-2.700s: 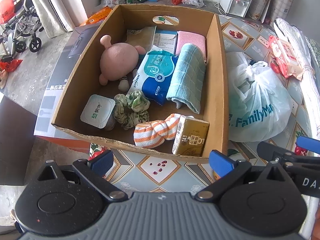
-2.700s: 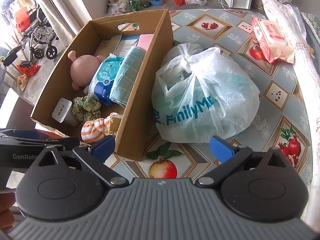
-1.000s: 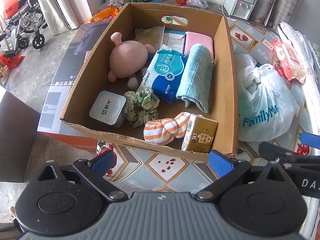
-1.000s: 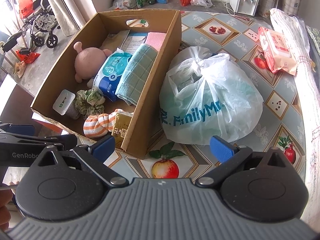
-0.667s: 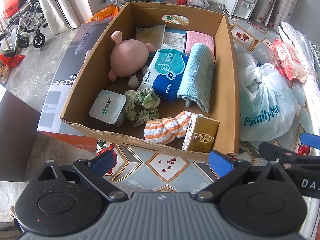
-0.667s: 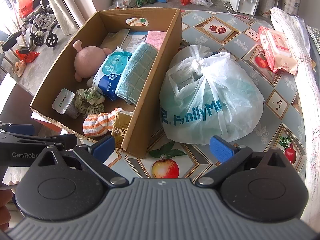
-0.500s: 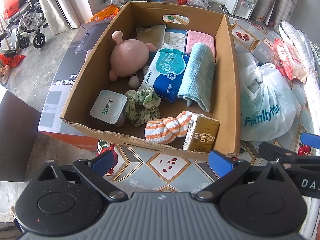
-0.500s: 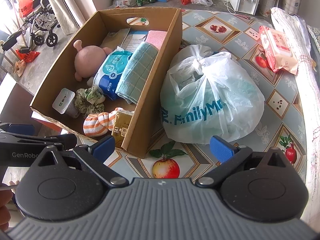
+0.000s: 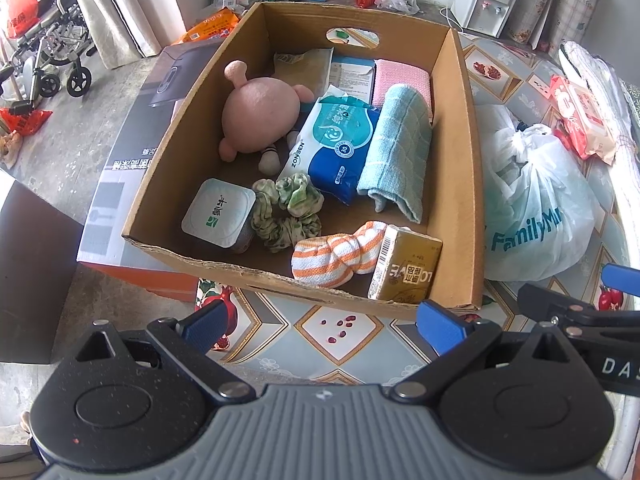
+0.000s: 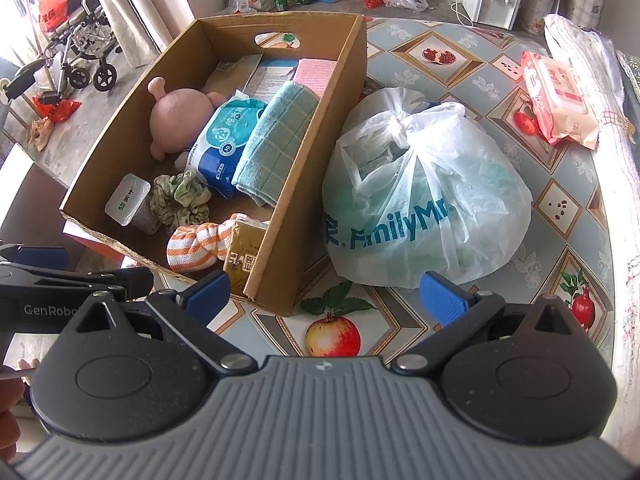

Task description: Organize soft objects

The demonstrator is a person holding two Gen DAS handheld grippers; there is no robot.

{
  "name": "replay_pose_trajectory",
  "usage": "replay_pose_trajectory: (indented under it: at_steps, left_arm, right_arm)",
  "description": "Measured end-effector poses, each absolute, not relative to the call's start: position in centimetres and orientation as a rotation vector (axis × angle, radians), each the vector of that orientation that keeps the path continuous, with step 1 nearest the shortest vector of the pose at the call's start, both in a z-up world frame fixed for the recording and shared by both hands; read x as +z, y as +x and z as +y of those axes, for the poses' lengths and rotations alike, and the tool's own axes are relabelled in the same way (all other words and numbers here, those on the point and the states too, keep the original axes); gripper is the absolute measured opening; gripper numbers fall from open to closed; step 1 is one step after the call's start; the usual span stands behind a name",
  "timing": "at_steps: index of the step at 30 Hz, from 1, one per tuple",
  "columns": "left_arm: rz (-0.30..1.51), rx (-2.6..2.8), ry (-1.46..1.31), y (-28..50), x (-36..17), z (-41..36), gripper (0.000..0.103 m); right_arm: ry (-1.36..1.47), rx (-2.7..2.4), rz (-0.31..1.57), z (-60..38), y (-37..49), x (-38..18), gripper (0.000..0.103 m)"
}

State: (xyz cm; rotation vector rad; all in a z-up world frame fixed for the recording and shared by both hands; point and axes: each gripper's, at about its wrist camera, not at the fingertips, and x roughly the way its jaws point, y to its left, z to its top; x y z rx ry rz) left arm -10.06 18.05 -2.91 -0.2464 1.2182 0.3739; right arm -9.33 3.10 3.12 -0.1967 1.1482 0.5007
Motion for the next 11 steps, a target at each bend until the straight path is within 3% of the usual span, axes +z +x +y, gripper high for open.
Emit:
replay_pose_trajectory:
  at_steps: [11]
  left_arm:
    - [1.220, 0.372, -0.246, -10.02, -2.96, 17.94, 0.101]
  right_arm:
    - [-0.196, 0.499, 1.149, 2.78, -9.27, 3.03, 0.101]
